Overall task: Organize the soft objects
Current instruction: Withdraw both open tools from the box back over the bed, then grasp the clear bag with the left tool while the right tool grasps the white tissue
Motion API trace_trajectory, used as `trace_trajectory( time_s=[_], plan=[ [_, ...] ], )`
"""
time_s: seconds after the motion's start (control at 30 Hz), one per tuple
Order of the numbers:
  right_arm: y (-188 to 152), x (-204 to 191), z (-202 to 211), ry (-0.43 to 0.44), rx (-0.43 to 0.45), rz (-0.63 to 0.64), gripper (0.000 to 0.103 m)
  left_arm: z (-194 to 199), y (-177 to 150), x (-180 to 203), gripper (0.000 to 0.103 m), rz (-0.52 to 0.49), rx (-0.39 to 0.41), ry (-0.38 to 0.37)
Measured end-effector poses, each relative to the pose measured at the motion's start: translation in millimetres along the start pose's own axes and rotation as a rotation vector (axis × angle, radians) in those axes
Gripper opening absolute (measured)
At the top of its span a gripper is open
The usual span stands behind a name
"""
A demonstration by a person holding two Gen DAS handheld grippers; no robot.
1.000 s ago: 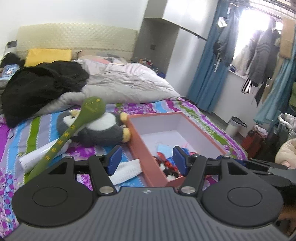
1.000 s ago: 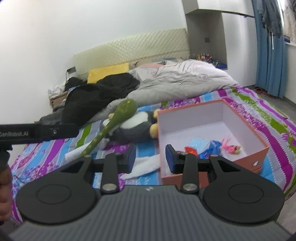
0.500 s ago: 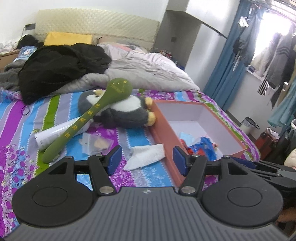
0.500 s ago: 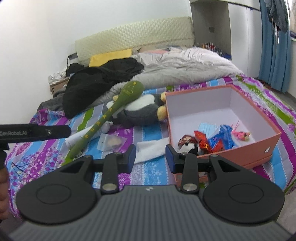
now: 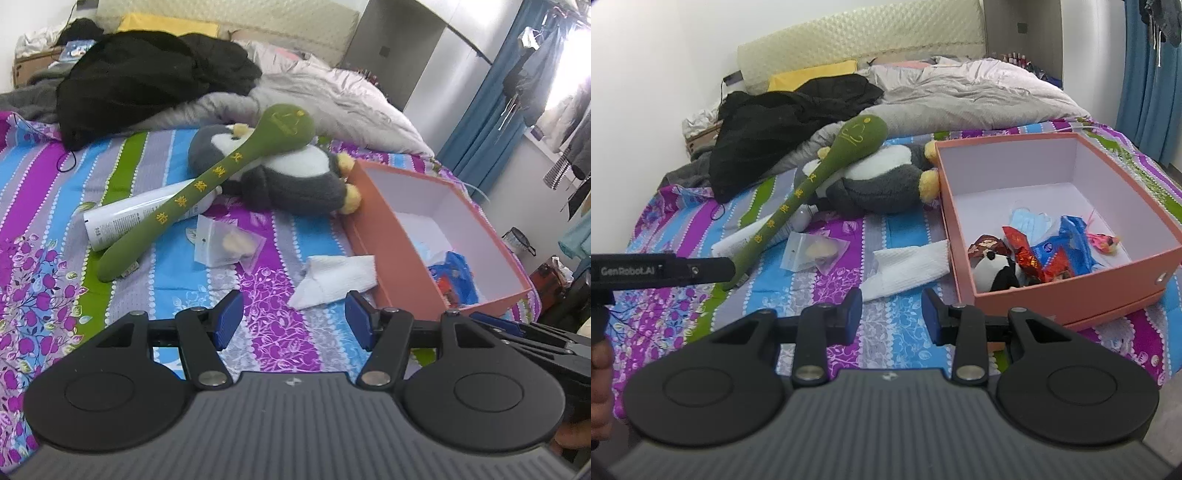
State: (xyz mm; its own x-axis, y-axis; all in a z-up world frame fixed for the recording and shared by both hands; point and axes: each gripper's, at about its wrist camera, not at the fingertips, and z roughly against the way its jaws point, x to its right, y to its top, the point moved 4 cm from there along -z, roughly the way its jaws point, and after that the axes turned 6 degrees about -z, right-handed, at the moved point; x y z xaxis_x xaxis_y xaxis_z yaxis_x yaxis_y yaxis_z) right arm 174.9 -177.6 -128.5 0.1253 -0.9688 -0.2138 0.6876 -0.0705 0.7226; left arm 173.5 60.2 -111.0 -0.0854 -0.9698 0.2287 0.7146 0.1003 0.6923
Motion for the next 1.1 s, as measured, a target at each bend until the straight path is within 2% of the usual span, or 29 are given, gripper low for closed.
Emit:
trace_trajectory(
  time_s=[0.33,0.6,0.67,0.87,0.93,1.0,1.1],
  plan=[
    [18,-14,-60,0.000,-0.035,0.020,0.039,-65,22,-34,0.066,0.008,-0.054,0.021],
    [33,-19,-135,-0.017,-0.075,0.076,0.039,-126,43,-57,0.070,0.012,-0.082,0.035],
    [33,-19,-151,-0.042,-0.095,0.096,0.039,-145,46,-61,0.070,0.001,-0.095,0.045],
    [21,-21,-191,-0.035,-0.170,0.147,0.040,-196,46,-71,0.075,-0.015,-0.162,0.031],
    [15,-20,-202,-0.048,-0.198,0.165,0.056,-211,45,-74,0.075,-0.025,-0.181,0.035],
    [8,-21,-209,-0.048,-0.214,0.192,0.077,-223,43,-77,0.078,-0.034,-0.197,0.044],
    [0,-19,-222,-0.066,-0.236,0.222,0.079,-238,41,-80,0.079,-0.042,-0.211,0.059]
  ],
)
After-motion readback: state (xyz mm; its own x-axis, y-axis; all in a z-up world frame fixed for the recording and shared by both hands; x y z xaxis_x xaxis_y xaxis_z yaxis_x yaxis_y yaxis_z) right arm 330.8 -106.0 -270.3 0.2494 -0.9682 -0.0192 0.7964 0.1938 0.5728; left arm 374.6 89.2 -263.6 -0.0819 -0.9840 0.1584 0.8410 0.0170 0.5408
